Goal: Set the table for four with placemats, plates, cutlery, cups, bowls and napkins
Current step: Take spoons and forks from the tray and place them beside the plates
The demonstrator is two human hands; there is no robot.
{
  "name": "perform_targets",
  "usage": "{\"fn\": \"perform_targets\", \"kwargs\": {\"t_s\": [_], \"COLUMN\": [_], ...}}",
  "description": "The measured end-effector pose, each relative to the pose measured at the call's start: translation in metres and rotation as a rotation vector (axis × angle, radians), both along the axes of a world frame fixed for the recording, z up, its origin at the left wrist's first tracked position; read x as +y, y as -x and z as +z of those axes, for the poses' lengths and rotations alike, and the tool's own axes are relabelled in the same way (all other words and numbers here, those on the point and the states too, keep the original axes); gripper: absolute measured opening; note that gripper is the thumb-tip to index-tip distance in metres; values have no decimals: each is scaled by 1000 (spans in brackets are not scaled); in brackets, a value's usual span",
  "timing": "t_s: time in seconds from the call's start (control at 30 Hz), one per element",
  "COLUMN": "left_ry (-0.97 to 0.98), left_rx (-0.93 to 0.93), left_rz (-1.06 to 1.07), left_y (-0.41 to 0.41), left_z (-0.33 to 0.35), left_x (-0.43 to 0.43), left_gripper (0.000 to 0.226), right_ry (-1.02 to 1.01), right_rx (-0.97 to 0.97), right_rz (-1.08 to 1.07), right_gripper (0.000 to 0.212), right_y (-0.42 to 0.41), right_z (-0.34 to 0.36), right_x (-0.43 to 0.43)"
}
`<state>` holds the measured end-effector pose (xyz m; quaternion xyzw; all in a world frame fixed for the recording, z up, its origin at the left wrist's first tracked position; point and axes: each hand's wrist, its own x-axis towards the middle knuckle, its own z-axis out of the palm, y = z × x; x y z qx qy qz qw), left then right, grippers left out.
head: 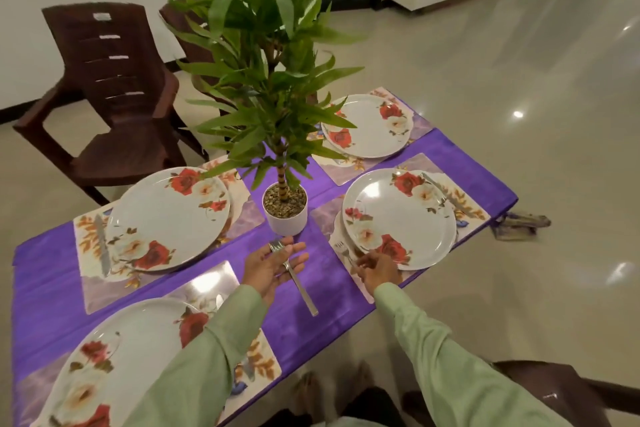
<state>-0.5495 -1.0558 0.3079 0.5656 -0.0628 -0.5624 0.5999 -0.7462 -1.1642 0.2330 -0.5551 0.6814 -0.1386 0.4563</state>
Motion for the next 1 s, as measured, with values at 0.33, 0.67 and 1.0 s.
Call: {"fn": "perform_targets", "kwargs": {"t_s": [0.33, 0.67, 1.0], "left_ry": [-103, -79, 4], "left_rx": [-64, -92, -31], "left_rz": [104, 182, 144], "left_y": [45, 76, 77], "left_z": [-6, 6, 3], "left_x": [-8, -12, -49], "left_gripper": [28, 24, 25], "right_ry": [271, 415, 532], "right_rx": [507, 585, 401], "right_rz": [540, 868, 667], "right_gripper": [31, 37, 35], "right_y": [10, 7, 49], "right_z": [-34, -51, -7], "right_x": [-6, -29, -63]}}
